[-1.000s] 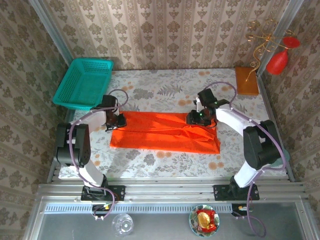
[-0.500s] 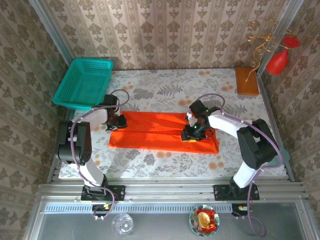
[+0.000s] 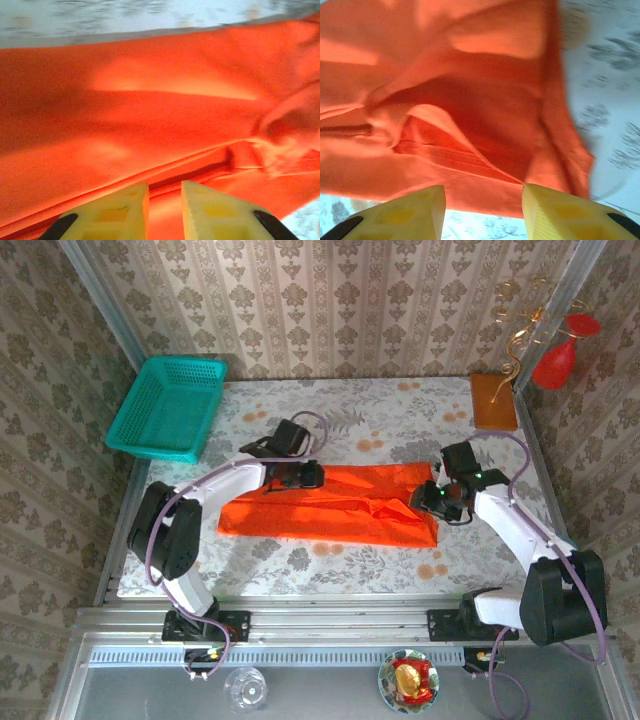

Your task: Fold the inside-out t-shirt

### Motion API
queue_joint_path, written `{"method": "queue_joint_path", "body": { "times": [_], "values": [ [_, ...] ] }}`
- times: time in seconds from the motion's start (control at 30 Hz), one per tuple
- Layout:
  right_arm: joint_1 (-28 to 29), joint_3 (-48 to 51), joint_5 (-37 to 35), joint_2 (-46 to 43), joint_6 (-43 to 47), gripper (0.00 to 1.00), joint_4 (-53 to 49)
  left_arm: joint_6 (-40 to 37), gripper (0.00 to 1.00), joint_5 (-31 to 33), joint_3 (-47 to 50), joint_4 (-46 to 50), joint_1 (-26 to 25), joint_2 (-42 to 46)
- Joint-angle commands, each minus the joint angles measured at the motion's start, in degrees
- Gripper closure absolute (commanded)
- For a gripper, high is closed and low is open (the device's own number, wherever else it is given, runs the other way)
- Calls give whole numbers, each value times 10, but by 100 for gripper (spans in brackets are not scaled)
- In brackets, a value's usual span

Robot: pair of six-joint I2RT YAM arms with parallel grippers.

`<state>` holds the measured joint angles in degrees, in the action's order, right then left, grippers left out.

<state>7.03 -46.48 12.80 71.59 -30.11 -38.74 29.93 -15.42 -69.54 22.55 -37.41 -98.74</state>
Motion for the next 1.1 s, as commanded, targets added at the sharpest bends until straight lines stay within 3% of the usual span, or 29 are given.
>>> {"method": "queue_joint_path", "body": {
  "times": [0.0,0.17,0.33,0.77,0.9,1.07],
  "values": [
    [-26,32,-2,-19,-38,54,19,59,74,-22,-32,-34,-38,-37],
    [-47,59,63,-9,-51,55,60,78,71,-32,-92,-29,-87,-103],
    [-39,38,135,16,-48,63,137,85,71,-13,-118,-28,-112,-130],
    [-2,-128,168,261,9,66,138,136,70,-31,-25,-107,-90,-79],
    [30,-118,205,280,12,66,137,135,70,-21,-3,-105,-78,-54],
    [91,-73,165,235,-8,66,123,132,68,-30,-2,-97,-72,-52]
  ]
}}
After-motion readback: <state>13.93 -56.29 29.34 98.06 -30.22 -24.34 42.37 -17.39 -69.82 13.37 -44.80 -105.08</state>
